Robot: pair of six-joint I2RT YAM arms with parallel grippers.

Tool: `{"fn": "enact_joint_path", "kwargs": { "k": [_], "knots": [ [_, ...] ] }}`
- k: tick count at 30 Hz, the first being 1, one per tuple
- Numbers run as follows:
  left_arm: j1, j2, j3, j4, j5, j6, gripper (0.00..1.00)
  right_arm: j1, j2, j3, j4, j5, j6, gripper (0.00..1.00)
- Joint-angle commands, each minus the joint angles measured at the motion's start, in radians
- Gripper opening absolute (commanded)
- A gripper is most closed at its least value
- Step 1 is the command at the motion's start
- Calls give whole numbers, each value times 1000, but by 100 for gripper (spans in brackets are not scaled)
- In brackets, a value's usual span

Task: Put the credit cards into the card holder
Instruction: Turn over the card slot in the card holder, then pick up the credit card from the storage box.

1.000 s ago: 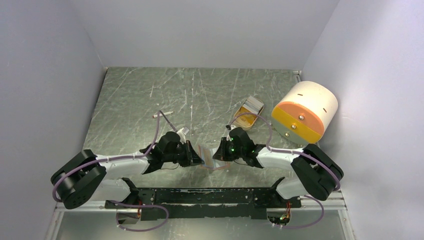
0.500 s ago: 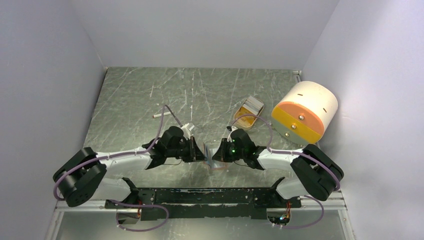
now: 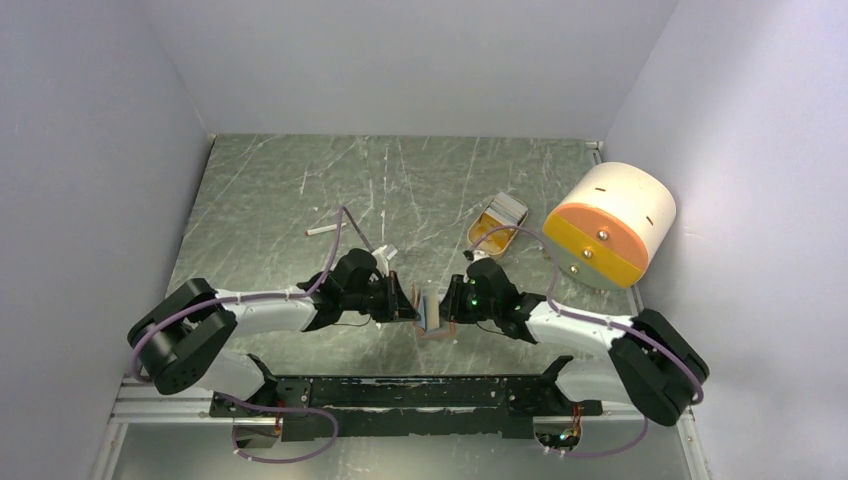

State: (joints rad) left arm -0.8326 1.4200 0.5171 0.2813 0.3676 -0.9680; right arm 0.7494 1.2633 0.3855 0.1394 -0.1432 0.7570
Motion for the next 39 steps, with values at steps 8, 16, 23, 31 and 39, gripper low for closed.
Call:
{"fn": "enact_joint_path", "kwargs": {
  "k": [8, 16, 23, 31, 39],
  "knots": [
    [6, 26, 8, -39, -47, 15, 9, -30, -256, 80, -259, 156, -81, 39],
    [7, -53, -5, -105, -77, 8, 15, -42, -264, 161, -303, 273, -193, 51],
    [7, -118, -45, -96, -93, -10, 22, -80, -162, 350, -386, 404, -374, 56],
    [7, -154, -85, -70, -109, 0, 31, -208, -36, 509, -411, 395, -626, 59],
    [9, -123, -86, -45, -82, 13, 31, -278, 202, 687, -501, 525, -839, 62]
  ]
}}
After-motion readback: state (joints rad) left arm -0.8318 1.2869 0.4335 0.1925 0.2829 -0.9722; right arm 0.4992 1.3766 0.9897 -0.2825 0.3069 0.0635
